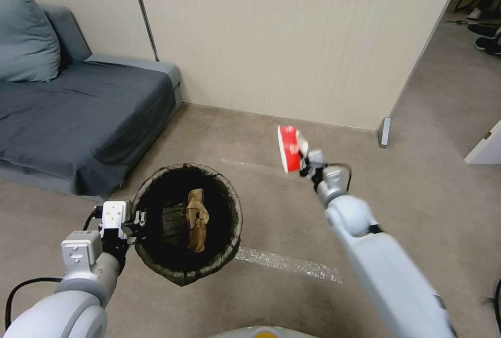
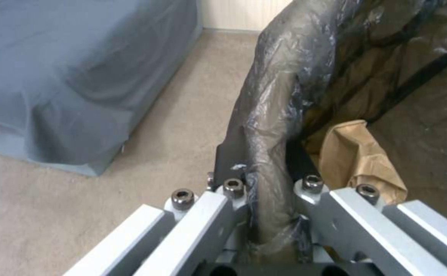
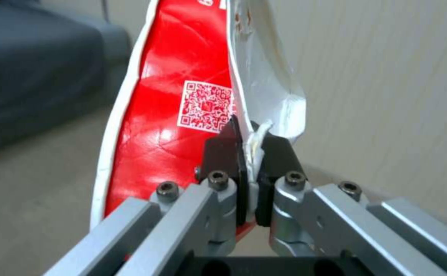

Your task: Pick up the trash bin, then pick up the garbage from the floor and place it into the trash bin.

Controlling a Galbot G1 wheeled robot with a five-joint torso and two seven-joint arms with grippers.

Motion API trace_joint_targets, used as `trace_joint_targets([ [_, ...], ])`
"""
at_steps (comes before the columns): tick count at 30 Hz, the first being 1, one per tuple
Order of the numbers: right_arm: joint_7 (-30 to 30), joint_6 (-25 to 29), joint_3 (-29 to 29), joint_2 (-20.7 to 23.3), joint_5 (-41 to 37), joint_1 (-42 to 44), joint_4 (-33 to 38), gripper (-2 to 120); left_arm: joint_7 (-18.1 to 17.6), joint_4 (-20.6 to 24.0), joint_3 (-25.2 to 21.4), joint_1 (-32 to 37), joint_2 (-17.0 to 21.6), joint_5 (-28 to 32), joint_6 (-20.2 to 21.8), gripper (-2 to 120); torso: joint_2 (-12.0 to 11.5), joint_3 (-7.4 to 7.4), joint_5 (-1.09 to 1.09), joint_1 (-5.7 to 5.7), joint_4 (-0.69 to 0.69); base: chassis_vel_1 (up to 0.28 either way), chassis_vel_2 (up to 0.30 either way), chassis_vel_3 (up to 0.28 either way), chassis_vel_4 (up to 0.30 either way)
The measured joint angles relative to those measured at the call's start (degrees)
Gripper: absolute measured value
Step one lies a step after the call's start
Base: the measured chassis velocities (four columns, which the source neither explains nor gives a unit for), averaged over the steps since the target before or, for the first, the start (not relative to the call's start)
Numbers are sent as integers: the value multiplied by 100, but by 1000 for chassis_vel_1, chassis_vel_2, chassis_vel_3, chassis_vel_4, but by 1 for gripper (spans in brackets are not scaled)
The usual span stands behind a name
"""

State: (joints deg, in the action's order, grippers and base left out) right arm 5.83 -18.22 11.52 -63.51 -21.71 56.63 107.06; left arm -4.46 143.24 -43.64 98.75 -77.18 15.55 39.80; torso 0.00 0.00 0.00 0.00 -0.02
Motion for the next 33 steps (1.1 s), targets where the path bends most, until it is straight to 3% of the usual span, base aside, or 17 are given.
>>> trace_joint_targets([
  [5,34,-358,-23,583,-667,196,1369,1,13,0,78,10,53,-65,-6,2,0,0,-1,-1,2,0,0,0,0],
  [11,41,-658,-226,979,-1159,337,2394,1,15,0,113,9,110,-119,-11,2,0,0,-3,0,2,0,0,0,0],
  [19,-259,-760,-675,1329,-1335,254,2841,1,24,0,208,16,119,-222,-17,2,0,0,-1,0,1,0,0,0,0],
  [33,-336,-872,-2186,1209,-1033,26,2837,1,64,0,250,17,48,-304,-23,2,0,0,-1,0,1,0,0,0,0],
])
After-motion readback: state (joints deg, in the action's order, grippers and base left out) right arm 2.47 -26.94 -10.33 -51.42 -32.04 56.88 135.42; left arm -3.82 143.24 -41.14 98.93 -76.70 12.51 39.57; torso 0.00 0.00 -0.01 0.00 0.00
